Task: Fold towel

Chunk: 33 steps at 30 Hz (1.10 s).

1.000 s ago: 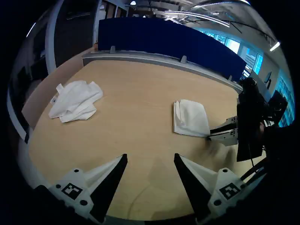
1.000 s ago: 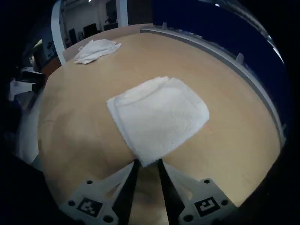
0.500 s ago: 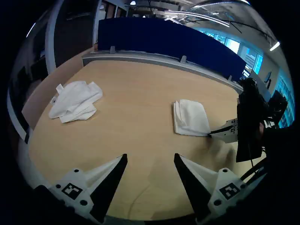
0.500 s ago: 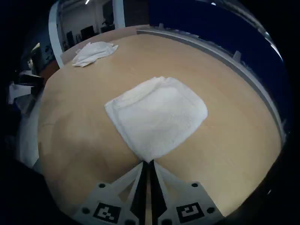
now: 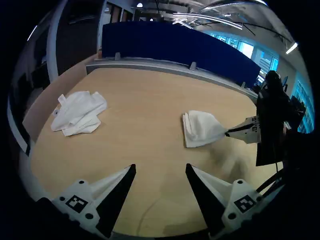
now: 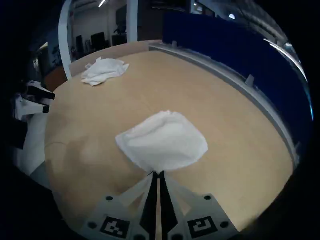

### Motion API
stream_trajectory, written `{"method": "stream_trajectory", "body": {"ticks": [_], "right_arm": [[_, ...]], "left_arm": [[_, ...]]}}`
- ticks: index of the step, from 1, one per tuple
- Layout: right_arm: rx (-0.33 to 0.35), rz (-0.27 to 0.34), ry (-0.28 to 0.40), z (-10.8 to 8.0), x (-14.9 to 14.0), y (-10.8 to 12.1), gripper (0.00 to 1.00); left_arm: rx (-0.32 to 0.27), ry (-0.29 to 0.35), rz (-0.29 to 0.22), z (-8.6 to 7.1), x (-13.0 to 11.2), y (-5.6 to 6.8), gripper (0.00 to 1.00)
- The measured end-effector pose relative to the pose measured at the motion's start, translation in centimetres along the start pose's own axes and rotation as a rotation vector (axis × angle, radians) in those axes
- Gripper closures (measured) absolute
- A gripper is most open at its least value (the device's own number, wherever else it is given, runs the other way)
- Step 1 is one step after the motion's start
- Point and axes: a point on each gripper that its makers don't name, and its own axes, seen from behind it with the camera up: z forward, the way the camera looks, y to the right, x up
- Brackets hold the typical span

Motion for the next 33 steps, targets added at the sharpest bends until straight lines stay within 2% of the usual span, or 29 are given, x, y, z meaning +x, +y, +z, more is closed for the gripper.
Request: {"method": "stream_trajectory", "body": {"ticks": [9, 17, 24, 33], "right_arm": [[-0.054, -0.065, 0.085, -4.4, 5.7, 2.0, 0.97], [-0.103, -0.088, 0.144, -8.8, 9.1, 3.7, 0.97], [-0.156, -0.100, 0.148, -11.9, 9.5, 5.8, 0.97], [-0.194, -0.069, 0.165, -15.1, 9.2, 8.4, 0.97]], "left_arm": [[-0.021, 0.038, 0.017, -0.3, 2.0, 0.9, 0.08], [-0.042, 0.057, 0.037, -0.8, 3.1, 1.7, 0.08], [-0.062, 0.071, 0.056, -1.0, 3.9, 2.5, 0.08], [-0.091, 0.075, 0.077, -0.9, 4.5, 3.7, 0.08]]}}
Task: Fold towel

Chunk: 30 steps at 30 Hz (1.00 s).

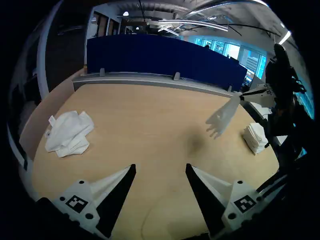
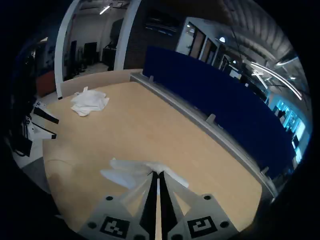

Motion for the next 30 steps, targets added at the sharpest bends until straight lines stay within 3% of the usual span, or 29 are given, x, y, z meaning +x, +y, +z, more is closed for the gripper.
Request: {"method": "stream_trajectory", "body": {"ticks": [9, 21, 30], "right_arm": [[-0.022, 0.024, -0.010, -2.7, -1.1, 4.3, 0.97], [-0.084, 0.038, -0.060, -6.3, -4.9, 12.3, 0.97], [-0.138, 0.051, -0.099, -8.3, -8.0, 17.5, 0.97]], "left_arm": [[-0.014, 0.001, 0.012, 0.0, 0.3, 0.7, 0.08], [-0.003, -0.010, 0.016, 0.4, 0.1, 1.1, 0.08], [0.006, -0.016, 0.031, 0.8, 0.4, 2.0, 0.08]]}}
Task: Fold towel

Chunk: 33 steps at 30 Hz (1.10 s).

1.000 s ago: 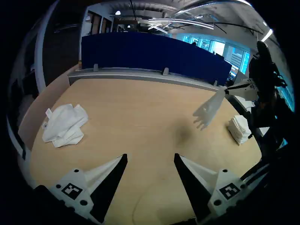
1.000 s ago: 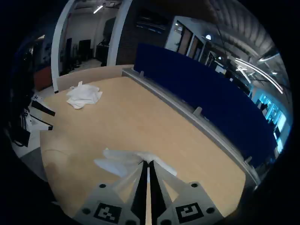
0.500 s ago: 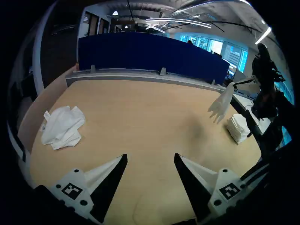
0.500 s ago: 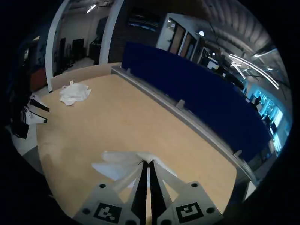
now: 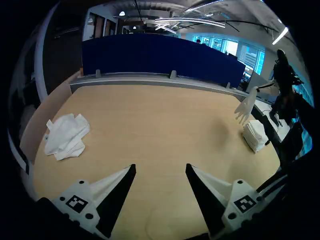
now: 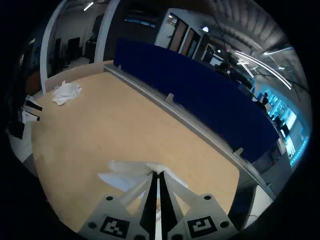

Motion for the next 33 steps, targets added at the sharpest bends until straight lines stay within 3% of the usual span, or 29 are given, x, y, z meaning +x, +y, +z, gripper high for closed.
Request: {"method": "stream_trajectory", "body": {"ticks": [12, 24, 33], "right_arm": [[-0.043, 0.043, -0.036, -0.9, -3.6, 5.5, 0.97], [-0.061, 0.052, -0.066, -1.7, -6.2, 7.0, 0.97], [-0.072, 0.084, -0.095, -3.8, -9.9, 7.2, 0.97]], "left_arm": [[0.006, -0.011, 0.008, 0.5, 0.2, 1.3, 0.08], [0.003, -0.015, 0.018, 0.8, 0.5, 2.5, 0.08], [-0.007, -0.018, 0.029, 0.7, 0.5, 3.2, 0.08]]}}
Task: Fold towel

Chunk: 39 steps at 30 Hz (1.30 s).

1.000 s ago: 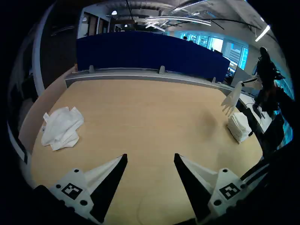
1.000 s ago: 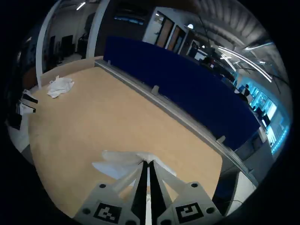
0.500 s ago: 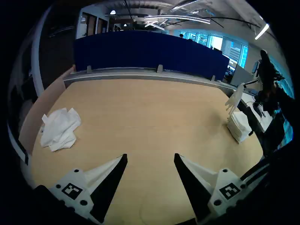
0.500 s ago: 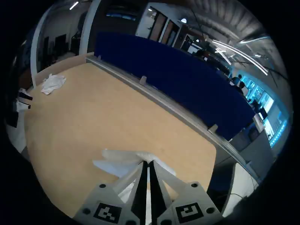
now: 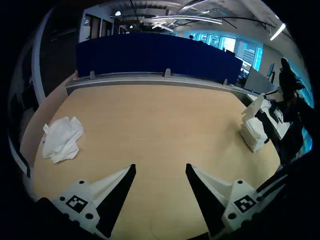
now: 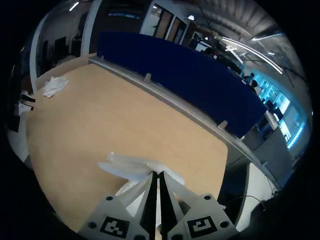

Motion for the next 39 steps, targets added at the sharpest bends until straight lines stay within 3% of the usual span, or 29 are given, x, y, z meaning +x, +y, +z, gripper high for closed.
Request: {"method": "stream_trajectory", "body": {"ticks": [18, 39], "right_arm": [[-0.032, 0.087, -0.133, -2.7, -11.0, -0.7, 0.97], [-0.076, 0.243, -0.252, -0.9, -20.5, -1.9, 0.97]], "left_arm": [[-0.021, -0.011, 0.030, 0.0, -0.3, 1.2, 0.08], [-0.014, -0.020, 0.044, -0.4, -0.8, 0.8, 0.08]]}}
